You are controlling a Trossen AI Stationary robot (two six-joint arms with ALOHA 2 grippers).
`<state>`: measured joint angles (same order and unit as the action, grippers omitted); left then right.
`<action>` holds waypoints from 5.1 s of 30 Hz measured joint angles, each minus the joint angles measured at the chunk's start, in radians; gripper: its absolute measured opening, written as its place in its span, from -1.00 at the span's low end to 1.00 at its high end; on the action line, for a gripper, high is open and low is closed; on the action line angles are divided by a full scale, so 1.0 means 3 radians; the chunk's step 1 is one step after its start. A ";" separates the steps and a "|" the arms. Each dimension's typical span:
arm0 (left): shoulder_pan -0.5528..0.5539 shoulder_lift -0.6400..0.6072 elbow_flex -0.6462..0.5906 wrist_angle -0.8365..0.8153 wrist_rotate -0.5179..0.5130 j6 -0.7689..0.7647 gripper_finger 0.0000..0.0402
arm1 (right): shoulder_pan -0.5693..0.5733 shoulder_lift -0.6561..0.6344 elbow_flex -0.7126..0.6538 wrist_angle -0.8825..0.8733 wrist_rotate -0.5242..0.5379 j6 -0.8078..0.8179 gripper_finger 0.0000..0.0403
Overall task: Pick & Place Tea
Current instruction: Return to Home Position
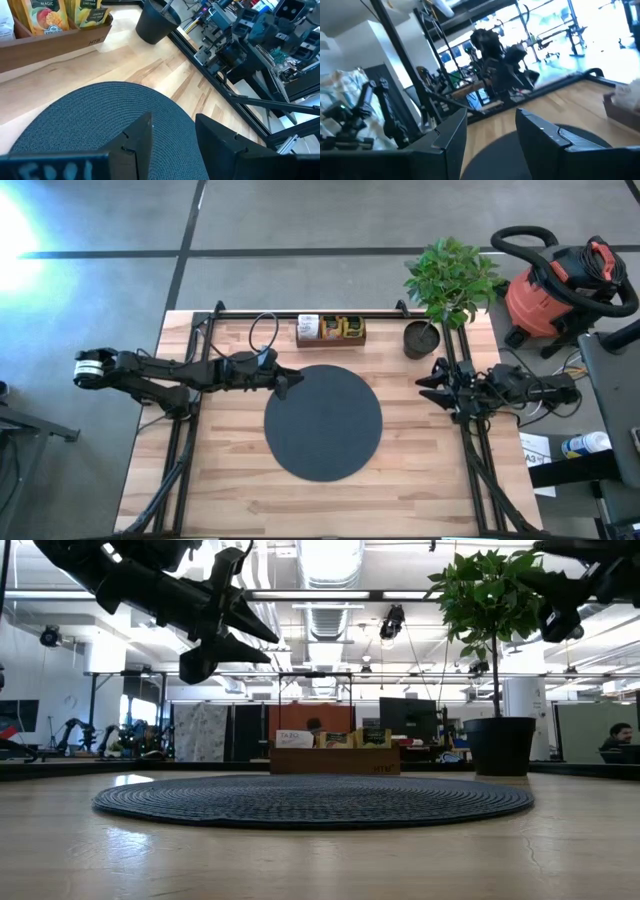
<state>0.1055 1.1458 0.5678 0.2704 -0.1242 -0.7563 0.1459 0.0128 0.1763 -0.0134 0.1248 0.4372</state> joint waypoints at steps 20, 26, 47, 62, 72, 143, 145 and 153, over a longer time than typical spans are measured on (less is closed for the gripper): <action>0.0000 0.0000 0.0000 -0.0006 0.0000 0.0000 -0.28 | 0.0000 -0.0011 -0.0161 0.0490 0.0317 -0.0363 -0.17; 0.0000 0.0000 0.0000 -0.0008 0.0000 0.0000 -0.28 | 0.0000 0.0014 -0.0213 0.0295 -0.0031 -0.0787 -0.17; 0.0000 0.0001 0.0000 -0.0007 0.0000 0.0001 -0.28 | -0.0455 -0.0043 -0.0558 0.0557 -0.0858 -0.1304 -0.17; 0.0000 0.0001 0.0000 -0.0007 0.0000 0.0000 -0.28 | -0.0455 -0.0036 -0.0558 0.0557 -0.0857 -0.1285 -0.17; -0.0009 -0.0737 -0.0103 -0.0409 0.0036 0.0427 -0.28 | -0.0454 -0.0034 -0.0558 0.0553 -0.0855 -0.1284 -0.17; -0.0291 -0.3820 -0.1865 -0.0789 0.0065 0.1982 -0.28 | -0.0453 -0.0034 -0.0555 0.0485 -0.0854 -0.1286 -0.17; -0.0290 -0.3820 -0.1867 -0.0784 0.0064 0.1954 -0.28 | -0.0453 -0.0034 -0.0555 0.0485 -0.0853 -0.1286 -0.17; -0.0292 -0.3819 -0.1867 -0.0776 0.0061 0.1947 -0.28 | -0.0454 -0.0034 -0.0555 0.0484 -0.0853 -0.1286 -0.17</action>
<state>0.0177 0.0002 0.0078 0.0376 -0.1059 -0.1721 0.0097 0.0025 0.0097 0.1318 -0.1310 0.0513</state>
